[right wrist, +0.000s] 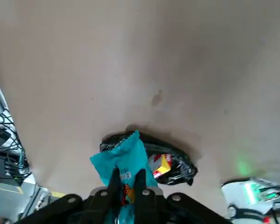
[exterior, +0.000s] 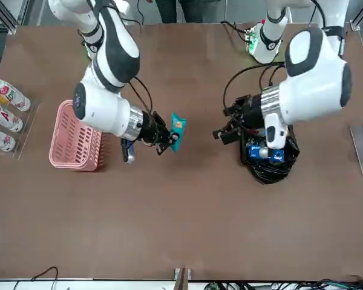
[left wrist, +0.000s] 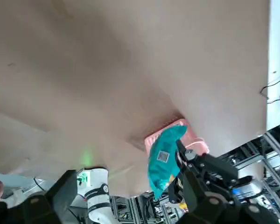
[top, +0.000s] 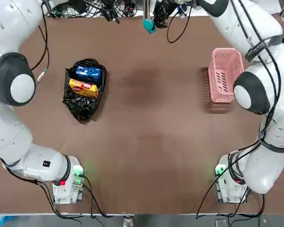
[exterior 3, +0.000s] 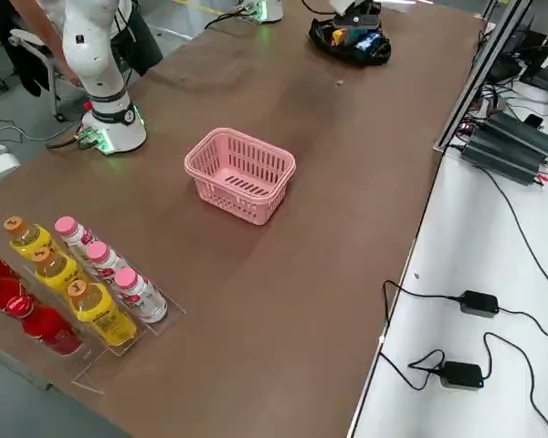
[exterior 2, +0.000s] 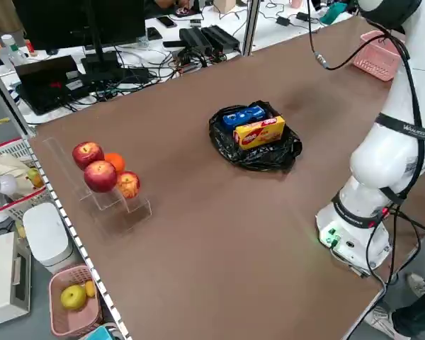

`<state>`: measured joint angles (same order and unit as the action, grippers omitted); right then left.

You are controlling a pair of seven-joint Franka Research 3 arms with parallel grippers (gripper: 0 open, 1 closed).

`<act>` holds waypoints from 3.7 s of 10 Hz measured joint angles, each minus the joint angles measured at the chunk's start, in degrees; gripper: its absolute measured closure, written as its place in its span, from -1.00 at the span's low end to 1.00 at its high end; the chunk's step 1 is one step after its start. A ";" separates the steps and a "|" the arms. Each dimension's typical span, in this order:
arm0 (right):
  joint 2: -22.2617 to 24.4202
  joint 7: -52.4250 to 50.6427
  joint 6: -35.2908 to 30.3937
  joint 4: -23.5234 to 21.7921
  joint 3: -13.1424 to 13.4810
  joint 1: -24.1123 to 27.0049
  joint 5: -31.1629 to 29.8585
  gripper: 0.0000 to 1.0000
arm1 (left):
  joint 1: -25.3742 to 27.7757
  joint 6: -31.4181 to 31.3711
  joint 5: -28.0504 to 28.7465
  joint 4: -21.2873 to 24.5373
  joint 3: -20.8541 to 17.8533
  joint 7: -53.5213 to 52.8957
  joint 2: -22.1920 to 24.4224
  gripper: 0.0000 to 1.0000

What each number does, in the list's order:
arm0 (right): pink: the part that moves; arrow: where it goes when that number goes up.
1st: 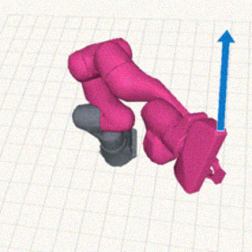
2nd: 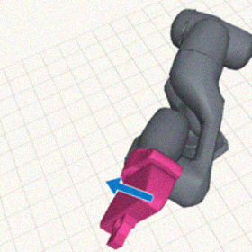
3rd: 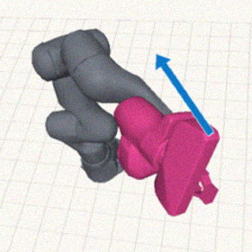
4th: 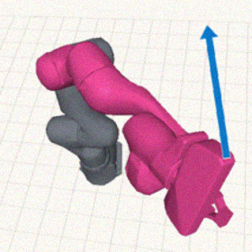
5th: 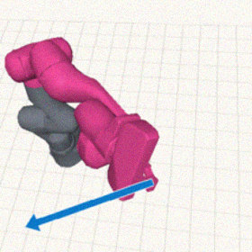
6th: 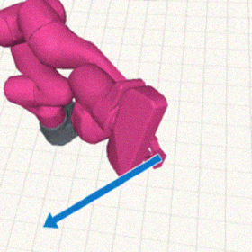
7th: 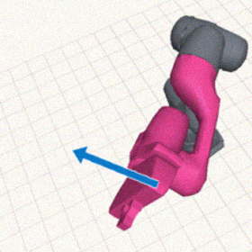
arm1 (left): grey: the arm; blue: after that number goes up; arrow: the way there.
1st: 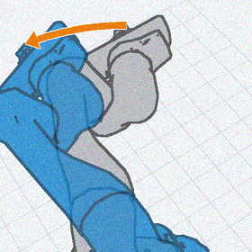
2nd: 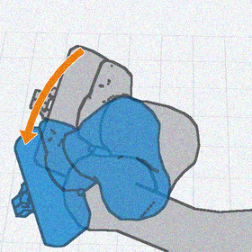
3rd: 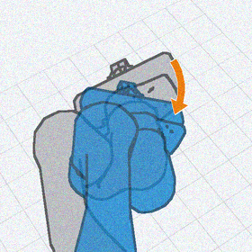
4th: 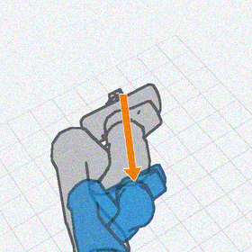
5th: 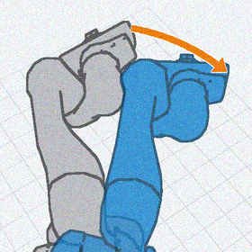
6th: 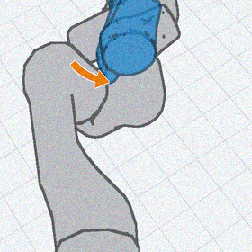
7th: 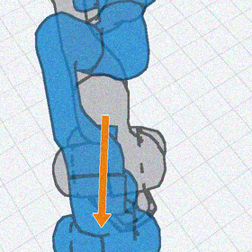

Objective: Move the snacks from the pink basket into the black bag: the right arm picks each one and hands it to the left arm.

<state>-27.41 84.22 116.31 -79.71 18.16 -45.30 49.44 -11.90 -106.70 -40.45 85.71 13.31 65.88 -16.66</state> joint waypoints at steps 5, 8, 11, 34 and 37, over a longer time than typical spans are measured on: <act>-3.04 7.58 2.01 4.41 0.08 -2.66 0.37 0.68 | -2.46 -0.34 3.06 0.01 0.26 0.63 -0.96 -0.93; -3.05 7.87 1.91 4.49 0.04 -2.79 0.60 0.68 | -3.41 -0.29 3.89 -0.03 0.32 0.63 -0.96 -0.69; -3.06 9.22 1.90 5.16 0.00 -3.40 0.75 0.68 | -3.59 -0.29 3.91 -0.20 0.73 0.64 -0.77 -0.63; 2.23 -48.30 -11.57 4.69 2.89 3.35 -30.81 -1.00 | 15.13 24.30 38.04 10.01 0.33 -28.18 -10.31 0.71; 4.22 -62.06 -12.65 3.26 3.22 4.15 -38.26 -1.00 | 14.96 23.44 39.75 10.00 0.53 -28.24 -13.68 0.49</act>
<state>-23.20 22.16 103.66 -76.45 21.38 -41.14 11.18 3.06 -83.26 -0.70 95.70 13.85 37.64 -30.34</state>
